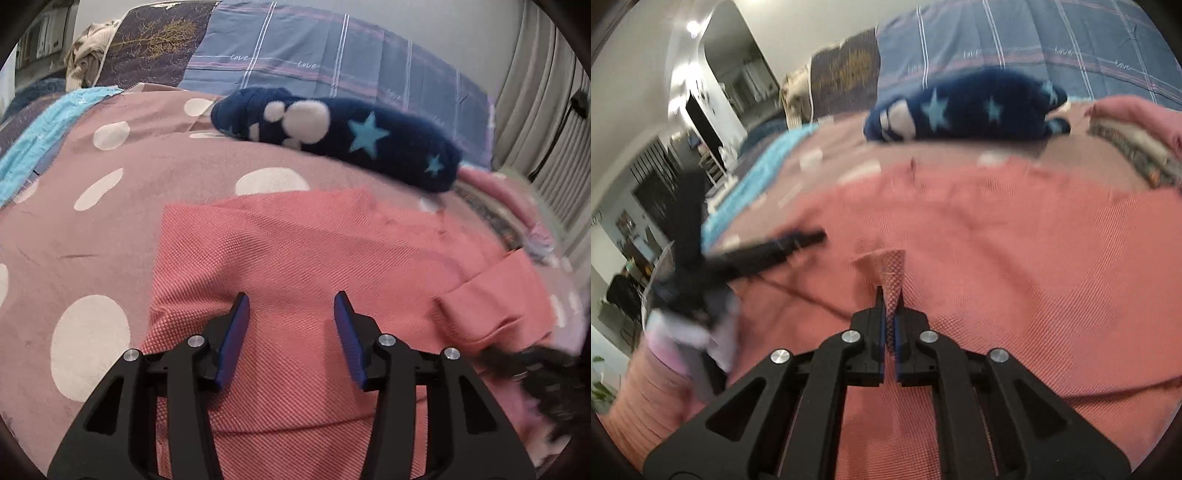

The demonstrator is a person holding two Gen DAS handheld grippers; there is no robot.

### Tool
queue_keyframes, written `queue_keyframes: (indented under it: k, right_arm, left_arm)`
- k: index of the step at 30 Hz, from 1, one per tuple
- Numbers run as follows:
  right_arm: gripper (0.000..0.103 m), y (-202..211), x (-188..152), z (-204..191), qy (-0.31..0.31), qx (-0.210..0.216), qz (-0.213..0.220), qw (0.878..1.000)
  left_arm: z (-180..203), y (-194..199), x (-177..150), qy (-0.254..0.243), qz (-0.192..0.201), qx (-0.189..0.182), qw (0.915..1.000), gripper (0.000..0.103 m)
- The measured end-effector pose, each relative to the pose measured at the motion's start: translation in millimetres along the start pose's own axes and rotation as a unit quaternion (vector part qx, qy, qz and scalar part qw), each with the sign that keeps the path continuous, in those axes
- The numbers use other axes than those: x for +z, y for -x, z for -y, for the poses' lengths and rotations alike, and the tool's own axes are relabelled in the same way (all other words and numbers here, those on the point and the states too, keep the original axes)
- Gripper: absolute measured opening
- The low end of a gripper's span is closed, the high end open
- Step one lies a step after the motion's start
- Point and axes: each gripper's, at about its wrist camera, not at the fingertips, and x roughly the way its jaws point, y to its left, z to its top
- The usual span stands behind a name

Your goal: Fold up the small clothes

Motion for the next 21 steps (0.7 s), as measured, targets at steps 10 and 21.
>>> queue_keyframes:
  k: [10, 21]
  right_arm:
    - [0.008, 4, -7, -7, 0.001, 0.01, 0.001, 1.0]
    - [0.008, 12, -8, -18, 0.033, 0.011, 0.033, 0.999]
  left_arm:
    - [55, -2, -1, 0.036, -0.092, -0.159, 0.9823, 0.049]
    - [80, -37, 10, 0.103, -0.148, -0.174, 0.968, 0.005]
